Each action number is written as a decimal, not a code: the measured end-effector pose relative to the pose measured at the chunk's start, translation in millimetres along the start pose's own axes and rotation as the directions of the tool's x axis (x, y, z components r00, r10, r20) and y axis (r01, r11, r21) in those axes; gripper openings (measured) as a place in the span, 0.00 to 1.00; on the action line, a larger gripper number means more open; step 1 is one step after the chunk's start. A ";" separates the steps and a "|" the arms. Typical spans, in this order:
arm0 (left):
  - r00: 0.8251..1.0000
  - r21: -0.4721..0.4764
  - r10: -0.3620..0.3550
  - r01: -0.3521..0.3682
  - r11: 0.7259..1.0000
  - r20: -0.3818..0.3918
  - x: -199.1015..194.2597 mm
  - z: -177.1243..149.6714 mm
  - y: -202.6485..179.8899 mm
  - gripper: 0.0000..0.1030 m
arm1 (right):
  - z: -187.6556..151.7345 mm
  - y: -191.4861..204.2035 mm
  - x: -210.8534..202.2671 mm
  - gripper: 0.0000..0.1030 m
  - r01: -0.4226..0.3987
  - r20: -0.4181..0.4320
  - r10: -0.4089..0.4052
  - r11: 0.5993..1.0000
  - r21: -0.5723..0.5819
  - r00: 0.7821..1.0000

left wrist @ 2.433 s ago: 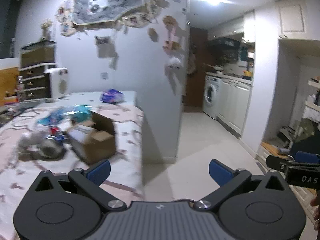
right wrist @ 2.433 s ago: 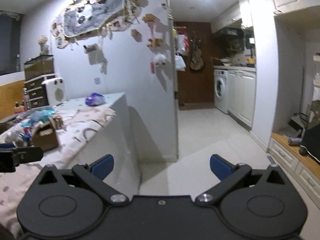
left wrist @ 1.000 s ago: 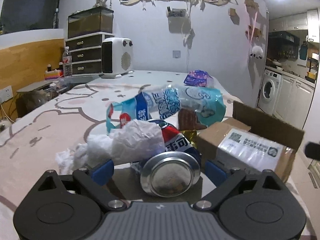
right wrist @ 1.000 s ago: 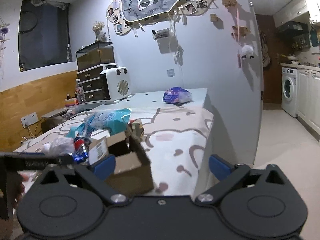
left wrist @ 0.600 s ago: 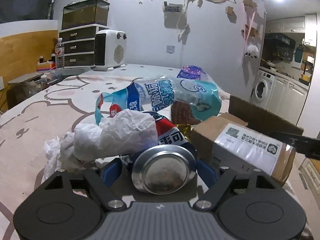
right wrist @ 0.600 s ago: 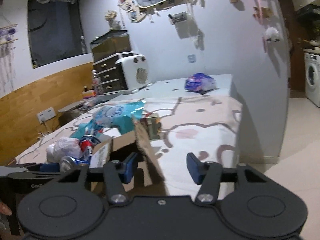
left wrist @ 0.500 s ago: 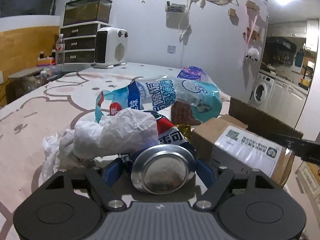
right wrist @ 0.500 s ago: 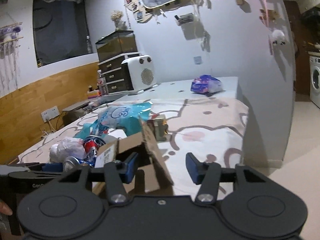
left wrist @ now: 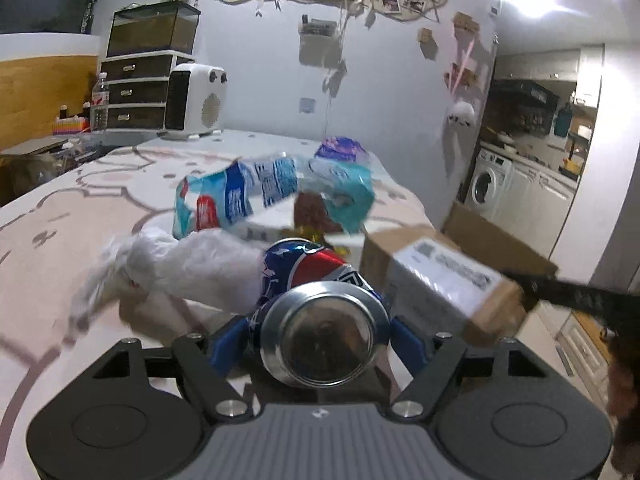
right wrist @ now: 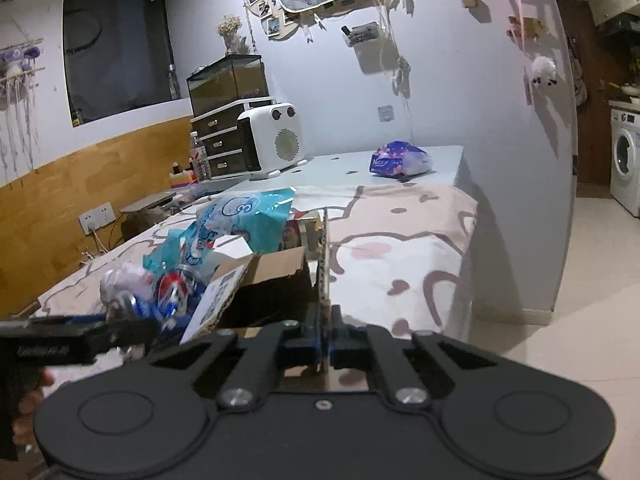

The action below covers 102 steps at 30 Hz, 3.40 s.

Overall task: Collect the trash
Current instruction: 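Grasp the crushed blue Pepsi can with the left tool while the right tool grasps the cardboard box flap, then carry the Pepsi can and cardboard box with both tools over the yellow wastebasket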

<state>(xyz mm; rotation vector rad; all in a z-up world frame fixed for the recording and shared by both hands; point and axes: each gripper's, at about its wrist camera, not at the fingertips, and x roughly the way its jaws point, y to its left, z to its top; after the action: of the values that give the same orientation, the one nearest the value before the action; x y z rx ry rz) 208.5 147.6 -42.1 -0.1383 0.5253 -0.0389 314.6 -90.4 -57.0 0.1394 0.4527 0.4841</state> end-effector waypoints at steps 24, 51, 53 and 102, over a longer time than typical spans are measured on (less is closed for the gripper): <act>0.937 0.597 -0.265 0.351 0.722 -0.229 -14.7 14.6 -19.4 1.00 | -2.5 -7.4 -36.5 0.04 -0.024 0.018 0.024 1.000 -0.001 1.000; 0.761 0.483 -0.398 0.639 0.599 -0.512 60.7 23.2 -15.3 0.99 | 9.6 -5.6 -7.0 0.08 -0.069 -0.075 0.069 0.998 -0.002 0.995; 0.800 0.489 -0.375 0.588 0.645 -0.469 49.7 18.0 -16.1 0.98 | 10.5 -6.1 -3.1 0.16 -0.067 -0.088 0.068 0.998 0.014 0.994; 0.918 0.281 -0.064 0.186 0.941 -0.390 -41.7 -2.2 -29.6 0.88 | 1.2 9.2 -67.5 0.03 -0.021 -0.022 0.019 0.995 -0.093 1.000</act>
<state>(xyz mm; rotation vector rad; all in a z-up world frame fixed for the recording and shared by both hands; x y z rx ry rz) 171.2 121.0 -19.1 0.1525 0.8879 -0.2802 258.0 -114.6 -27.7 0.0488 0.4492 0.5259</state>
